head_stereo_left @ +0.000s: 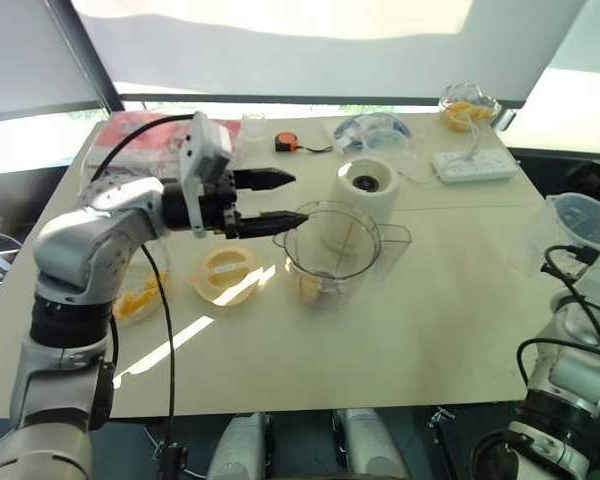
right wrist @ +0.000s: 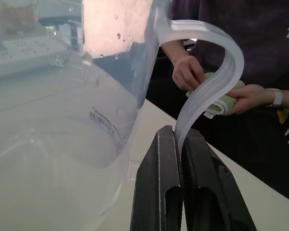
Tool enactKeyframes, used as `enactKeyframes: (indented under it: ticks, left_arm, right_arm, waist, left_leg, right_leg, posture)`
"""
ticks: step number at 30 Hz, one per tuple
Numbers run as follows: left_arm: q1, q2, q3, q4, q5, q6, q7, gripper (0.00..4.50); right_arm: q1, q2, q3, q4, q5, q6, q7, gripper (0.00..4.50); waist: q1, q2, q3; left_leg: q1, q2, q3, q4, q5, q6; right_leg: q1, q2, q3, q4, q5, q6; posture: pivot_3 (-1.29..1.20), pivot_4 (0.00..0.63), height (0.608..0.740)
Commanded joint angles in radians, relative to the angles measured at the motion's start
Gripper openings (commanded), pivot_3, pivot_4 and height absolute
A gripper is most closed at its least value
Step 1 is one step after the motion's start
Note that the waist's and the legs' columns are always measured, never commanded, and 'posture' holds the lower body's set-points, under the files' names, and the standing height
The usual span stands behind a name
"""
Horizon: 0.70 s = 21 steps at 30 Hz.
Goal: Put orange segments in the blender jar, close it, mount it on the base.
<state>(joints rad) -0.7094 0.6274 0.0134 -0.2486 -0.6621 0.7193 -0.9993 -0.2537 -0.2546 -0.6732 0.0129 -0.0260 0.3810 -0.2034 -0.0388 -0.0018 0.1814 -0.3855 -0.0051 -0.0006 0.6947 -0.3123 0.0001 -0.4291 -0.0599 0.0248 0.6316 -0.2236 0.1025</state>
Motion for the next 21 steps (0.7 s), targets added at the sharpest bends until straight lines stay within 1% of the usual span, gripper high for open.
enactKeyframes:
  ticks: [1,9,12,17,21]
  left_arm:
    - [0.001,0.000,0.022,-0.036,-0.027,0.015,0.021,3.52]
    - [0.012,-0.011,0.026,-0.054,-0.041,0.027,0.056,3.52]
    - [0.016,-0.014,0.023,-0.057,-0.042,0.028,0.063,3.52]
    - [0.019,-0.020,0.025,-0.058,-0.042,0.028,0.079,3.52]
    - [0.020,-0.031,0.028,-0.066,-0.051,0.032,0.097,3.52]
  right_arm:
    - [-0.025,0.003,-0.005,0.040,0.032,-0.083,-0.051,0.06]
    - [-0.083,-0.008,0.052,0.260,0.048,-0.224,-0.122,0.06]
    - [-0.122,-0.006,0.057,0.337,0.059,-0.237,-0.169,0.06]
    - [-0.153,-0.006,0.091,0.390,0.062,-0.262,-0.203,0.06]
    - [-0.145,-0.015,0.122,0.417,0.052,-0.255,-0.208,0.06]
  waist:
    - [-0.002,0.000,0.000]
    - [-0.006,0.000,0.000]
    - [-0.006,0.000,0.000]
    - [-0.006,0.000,0.000]
    - [-0.005,0.000,0.000]
  left_leg:
    - [0.000,0.000,0.000,0.000,0.000,0.000]
    - [0.000,0.000,0.000,0.000,0.000,0.000]
    - [0.000,0.000,0.000,0.000,0.000,0.000]
    - [0.000,0.000,0.000,-0.001,0.000,0.000]
    - [0.000,0.000,0.000,-0.001,0.000,0.000]
  right_leg:
    - [0.000,0.000,0.000,0.000,0.000,0.000]
    - [0.000,0.000,0.000,-0.001,0.000,0.000]
    - [0.000,0.000,0.000,-0.001,0.000,0.000]
    - [0.000,0.000,0.000,-0.001,0.000,0.000]
    - [0.000,0.000,0.000,-0.001,0.000,0.000]
  posture:
    - [0.00,0.150,0.740]
    - [0.00,0.150,0.740]
    - [0.00,0.150,0.740]
    - [0.00,0.150,0.740]
    - [0.00,0.150,0.740]
